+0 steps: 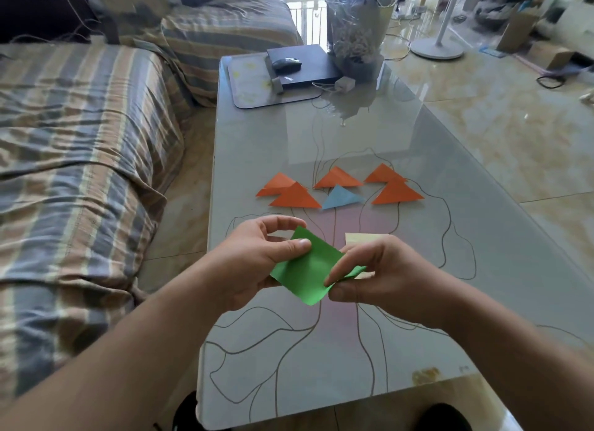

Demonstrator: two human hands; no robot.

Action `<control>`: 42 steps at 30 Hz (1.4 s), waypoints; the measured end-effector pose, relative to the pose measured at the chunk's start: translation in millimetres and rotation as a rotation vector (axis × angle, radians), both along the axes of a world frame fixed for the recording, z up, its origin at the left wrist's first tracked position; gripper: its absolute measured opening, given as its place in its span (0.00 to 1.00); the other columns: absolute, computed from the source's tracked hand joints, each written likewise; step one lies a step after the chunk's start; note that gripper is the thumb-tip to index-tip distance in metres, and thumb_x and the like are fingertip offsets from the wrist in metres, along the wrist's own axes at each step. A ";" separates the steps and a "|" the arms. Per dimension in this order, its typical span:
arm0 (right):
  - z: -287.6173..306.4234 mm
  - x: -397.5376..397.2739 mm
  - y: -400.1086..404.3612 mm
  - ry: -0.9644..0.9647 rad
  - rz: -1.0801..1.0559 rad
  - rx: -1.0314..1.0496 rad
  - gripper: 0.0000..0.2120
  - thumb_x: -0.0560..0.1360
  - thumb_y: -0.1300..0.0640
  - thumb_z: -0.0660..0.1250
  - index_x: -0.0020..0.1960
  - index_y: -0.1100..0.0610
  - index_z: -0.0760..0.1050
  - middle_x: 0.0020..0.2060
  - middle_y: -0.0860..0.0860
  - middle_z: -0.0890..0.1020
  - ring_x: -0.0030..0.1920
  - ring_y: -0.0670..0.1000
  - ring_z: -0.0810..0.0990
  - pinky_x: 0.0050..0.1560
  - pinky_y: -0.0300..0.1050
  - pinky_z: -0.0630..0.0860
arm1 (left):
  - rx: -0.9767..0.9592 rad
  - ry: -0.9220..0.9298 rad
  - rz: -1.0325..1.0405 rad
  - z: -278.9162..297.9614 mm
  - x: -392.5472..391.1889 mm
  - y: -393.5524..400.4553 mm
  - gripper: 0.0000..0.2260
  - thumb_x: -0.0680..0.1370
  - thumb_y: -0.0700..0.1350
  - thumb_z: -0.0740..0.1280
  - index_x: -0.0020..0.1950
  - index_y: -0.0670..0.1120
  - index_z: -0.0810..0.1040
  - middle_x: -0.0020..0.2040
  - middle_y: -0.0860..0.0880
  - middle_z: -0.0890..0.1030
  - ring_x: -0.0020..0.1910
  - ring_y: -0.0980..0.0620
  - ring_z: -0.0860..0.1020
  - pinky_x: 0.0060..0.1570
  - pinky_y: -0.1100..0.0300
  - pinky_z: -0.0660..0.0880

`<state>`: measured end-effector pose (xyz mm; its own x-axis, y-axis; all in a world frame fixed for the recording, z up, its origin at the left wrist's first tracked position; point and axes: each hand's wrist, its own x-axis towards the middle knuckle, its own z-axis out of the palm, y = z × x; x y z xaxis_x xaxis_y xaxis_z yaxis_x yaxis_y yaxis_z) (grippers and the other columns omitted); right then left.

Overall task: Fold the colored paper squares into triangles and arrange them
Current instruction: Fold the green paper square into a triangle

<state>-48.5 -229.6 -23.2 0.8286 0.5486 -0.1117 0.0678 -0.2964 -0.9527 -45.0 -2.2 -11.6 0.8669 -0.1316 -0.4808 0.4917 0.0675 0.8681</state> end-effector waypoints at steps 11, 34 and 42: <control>-0.9 -0.3 10.6 0.294 -0.267 0.181 0.06 0.71 0.52 0.78 0.39 0.53 0.85 0.38 0.57 0.85 0.41 0.53 0.82 0.46 0.48 0.78 | 0.022 -0.036 -0.002 -2.0 -9.8 -7.7 0.11 0.78 0.35 0.72 0.57 0.46 0.83 0.51 0.39 0.86 0.45 0.43 0.86 0.38 0.55 0.81; -0.8 6.8 0.8 0.278 -0.203 0.059 0.21 0.66 0.43 0.82 0.44 0.59 0.85 0.38 0.63 0.79 0.40 0.57 0.72 0.46 0.55 0.68 | 0.014 0.057 -0.069 -0.2 -16.2 -9.4 0.10 0.79 0.34 0.71 0.59 0.42 0.82 0.52 0.38 0.86 0.47 0.44 0.86 0.46 0.54 0.84; 3.0 10.1 2.9 0.308 -0.328 0.109 0.12 0.73 0.62 0.78 0.33 0.56 0.80 0.34 0.60 0.82 0.36 0.55 0.79 0.45 0.53 0.76 | -0.020 0.050 -0.060 1.7 -18.5 -14.2 0.11 0.79 0.36 0.71 0.61 0.41 0.81 0.51 0.38 0.87 0.46 0.44 0.85 0.48 0.50 0.83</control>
